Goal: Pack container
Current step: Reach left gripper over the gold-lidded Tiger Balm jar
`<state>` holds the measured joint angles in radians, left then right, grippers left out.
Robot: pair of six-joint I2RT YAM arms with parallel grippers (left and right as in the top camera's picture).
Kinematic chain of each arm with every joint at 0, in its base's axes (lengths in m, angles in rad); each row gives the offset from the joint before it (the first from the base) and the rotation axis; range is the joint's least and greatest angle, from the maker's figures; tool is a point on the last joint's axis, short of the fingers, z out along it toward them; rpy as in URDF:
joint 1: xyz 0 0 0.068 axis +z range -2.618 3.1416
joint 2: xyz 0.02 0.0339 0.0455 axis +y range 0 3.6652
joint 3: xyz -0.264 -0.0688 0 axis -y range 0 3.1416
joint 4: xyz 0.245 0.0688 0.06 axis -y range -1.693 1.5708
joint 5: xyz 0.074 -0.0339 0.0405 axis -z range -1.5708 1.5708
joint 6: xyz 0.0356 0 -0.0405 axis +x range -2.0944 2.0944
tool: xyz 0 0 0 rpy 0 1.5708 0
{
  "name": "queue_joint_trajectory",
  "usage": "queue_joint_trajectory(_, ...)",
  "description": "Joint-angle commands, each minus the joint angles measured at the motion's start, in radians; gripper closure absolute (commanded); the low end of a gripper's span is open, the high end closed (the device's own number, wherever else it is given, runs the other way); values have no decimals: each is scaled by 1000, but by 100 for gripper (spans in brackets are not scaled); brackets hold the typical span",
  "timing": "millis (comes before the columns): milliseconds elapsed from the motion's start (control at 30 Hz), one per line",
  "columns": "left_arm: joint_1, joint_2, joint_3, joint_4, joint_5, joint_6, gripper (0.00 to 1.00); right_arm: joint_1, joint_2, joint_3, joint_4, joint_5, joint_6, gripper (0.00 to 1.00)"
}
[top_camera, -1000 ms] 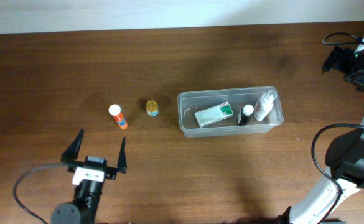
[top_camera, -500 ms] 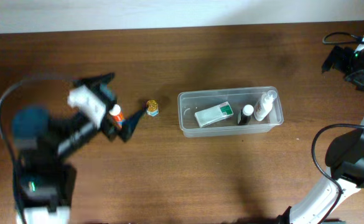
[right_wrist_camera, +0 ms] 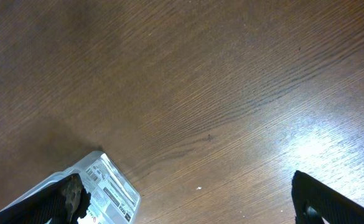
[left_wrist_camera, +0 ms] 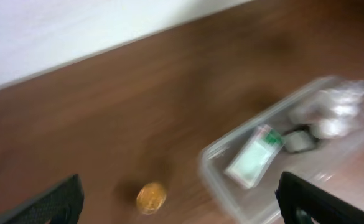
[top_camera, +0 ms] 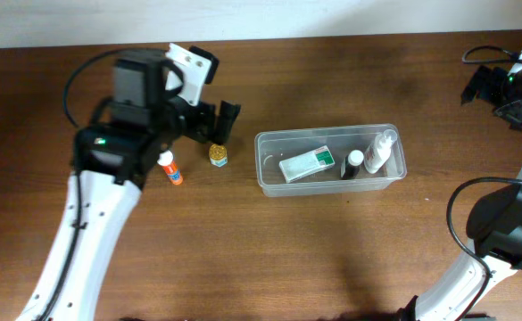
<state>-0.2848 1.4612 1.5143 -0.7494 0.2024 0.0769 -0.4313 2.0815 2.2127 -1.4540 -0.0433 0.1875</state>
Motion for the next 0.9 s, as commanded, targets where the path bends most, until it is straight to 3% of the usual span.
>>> queue_joint_trajectory(0,-100,18,27,-19,-412,-109,0,-1,5,-1,0,2,12,2)
queue_joint_trajectory(267,-114,65,27,-31,-404,-153,1,-1,5,-1,0,2,12,2)
queue_joint_trajectory(400,-73,134,44,-65,-301,-196,1,-1,5,-1,0,2,12,2)
queue_joint_trajectory(667,-35,362,348,-330,-273,-187,1,-1,5,-1,0,2,12,2)
queue_joint_trajectory(867,-37,489,378,-377,-246,-167,1,-1,5,-1,0,2,12,2)
